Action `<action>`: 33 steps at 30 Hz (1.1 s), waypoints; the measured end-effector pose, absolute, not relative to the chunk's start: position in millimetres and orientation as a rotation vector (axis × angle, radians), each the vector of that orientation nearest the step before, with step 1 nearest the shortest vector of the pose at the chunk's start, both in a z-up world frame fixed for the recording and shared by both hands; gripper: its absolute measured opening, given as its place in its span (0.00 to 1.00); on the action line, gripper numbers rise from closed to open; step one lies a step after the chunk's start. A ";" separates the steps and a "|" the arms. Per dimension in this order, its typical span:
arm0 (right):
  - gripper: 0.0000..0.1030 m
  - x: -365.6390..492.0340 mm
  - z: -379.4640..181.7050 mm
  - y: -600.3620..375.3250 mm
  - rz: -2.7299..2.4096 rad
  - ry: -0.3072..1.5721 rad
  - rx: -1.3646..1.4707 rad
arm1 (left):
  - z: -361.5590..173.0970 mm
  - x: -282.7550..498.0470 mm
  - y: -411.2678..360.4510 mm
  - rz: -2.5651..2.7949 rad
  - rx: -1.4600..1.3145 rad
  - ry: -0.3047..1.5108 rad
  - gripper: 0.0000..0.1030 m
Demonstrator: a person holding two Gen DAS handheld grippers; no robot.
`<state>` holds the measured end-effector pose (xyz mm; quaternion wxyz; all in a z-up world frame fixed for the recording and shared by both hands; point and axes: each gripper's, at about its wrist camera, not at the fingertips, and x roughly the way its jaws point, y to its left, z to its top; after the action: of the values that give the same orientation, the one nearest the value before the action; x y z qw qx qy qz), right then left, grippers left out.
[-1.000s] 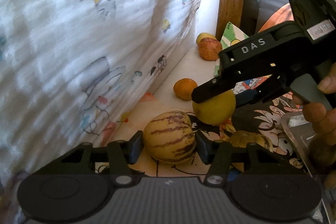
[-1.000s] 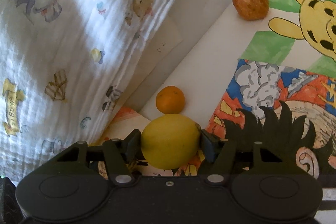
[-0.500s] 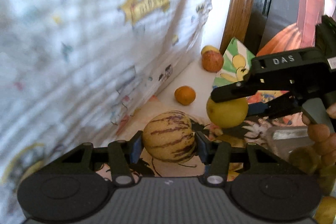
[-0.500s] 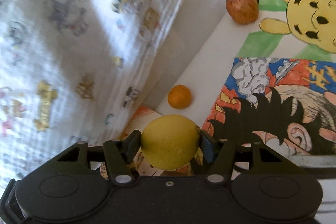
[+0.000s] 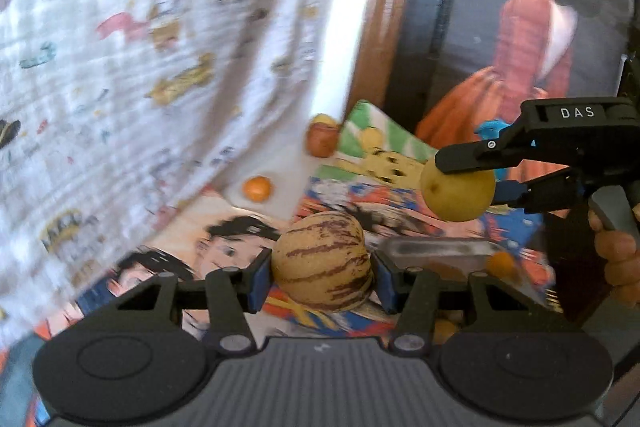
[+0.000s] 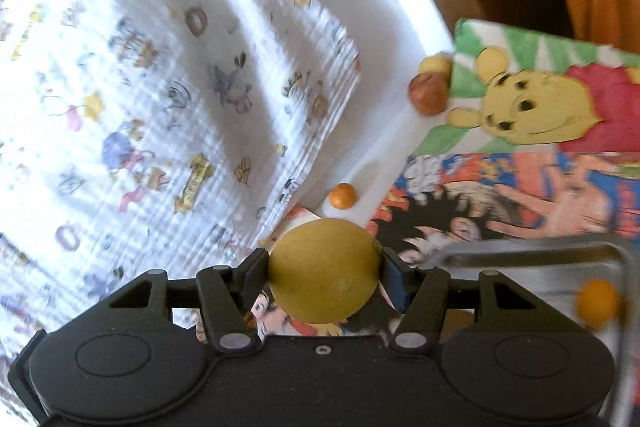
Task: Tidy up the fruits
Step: 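Carry the lemon onto the tray with the right tool while the left tool sets the striped melon there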
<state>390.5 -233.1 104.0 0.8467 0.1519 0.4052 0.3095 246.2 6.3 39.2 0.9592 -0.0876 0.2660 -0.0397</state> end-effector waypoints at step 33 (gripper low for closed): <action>0.60 281.6 34.3 -332.1 0.468 0.858 0.235 | -13.6 182.1 -98.9 -0.275 -0.126 0.703 0.55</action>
<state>281.6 -332.1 34.3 0.8762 0.1125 0.4113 0.2244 182.1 -98.9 -13.6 0.9277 -0.0614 0.3430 -0.1340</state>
